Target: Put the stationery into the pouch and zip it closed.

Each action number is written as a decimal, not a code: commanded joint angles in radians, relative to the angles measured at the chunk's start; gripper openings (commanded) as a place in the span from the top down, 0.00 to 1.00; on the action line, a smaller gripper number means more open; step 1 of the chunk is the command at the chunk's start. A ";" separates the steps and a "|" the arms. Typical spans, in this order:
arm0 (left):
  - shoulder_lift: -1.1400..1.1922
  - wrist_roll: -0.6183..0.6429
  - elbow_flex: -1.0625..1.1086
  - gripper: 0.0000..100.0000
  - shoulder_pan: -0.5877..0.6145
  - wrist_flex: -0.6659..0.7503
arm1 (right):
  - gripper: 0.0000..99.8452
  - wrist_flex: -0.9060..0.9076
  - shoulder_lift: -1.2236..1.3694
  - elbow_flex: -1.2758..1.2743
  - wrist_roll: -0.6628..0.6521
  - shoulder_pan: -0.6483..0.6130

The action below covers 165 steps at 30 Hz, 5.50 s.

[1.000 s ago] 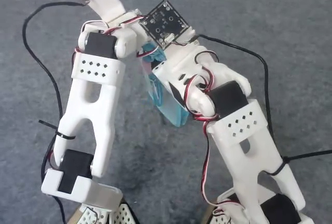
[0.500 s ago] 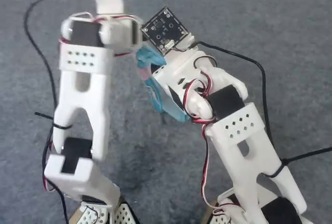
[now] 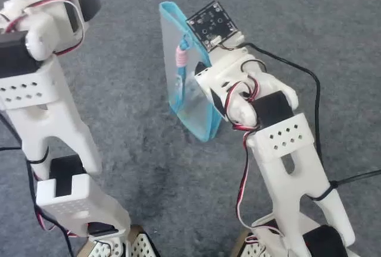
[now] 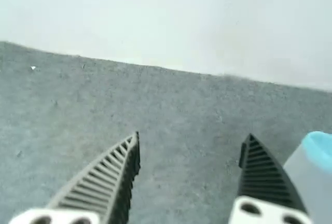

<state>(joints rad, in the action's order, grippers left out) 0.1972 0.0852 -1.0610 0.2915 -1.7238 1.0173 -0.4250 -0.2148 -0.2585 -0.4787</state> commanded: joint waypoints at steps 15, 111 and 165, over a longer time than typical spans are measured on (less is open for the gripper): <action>-0.862 -0.318 1.207 0.71 -0.207 0.133 | 0.99 0.022 0.019 0.000 0.005 0.001; -0.537 -0.325 1.415 0.99 -0.025 1.283 | 0.99 0.015 0.008 -0.245 -0.074 0.013; -1.502 -0.130 2.304 0.66 -0.253 1.000 | 0.99 0.177 -0.519 -0.580 -0.138 0.334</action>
<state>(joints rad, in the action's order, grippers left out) -1.1592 -0.0499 1.0825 0.0368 -0.7818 1.2459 -0.8025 -0.6828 -0.3353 -0.1949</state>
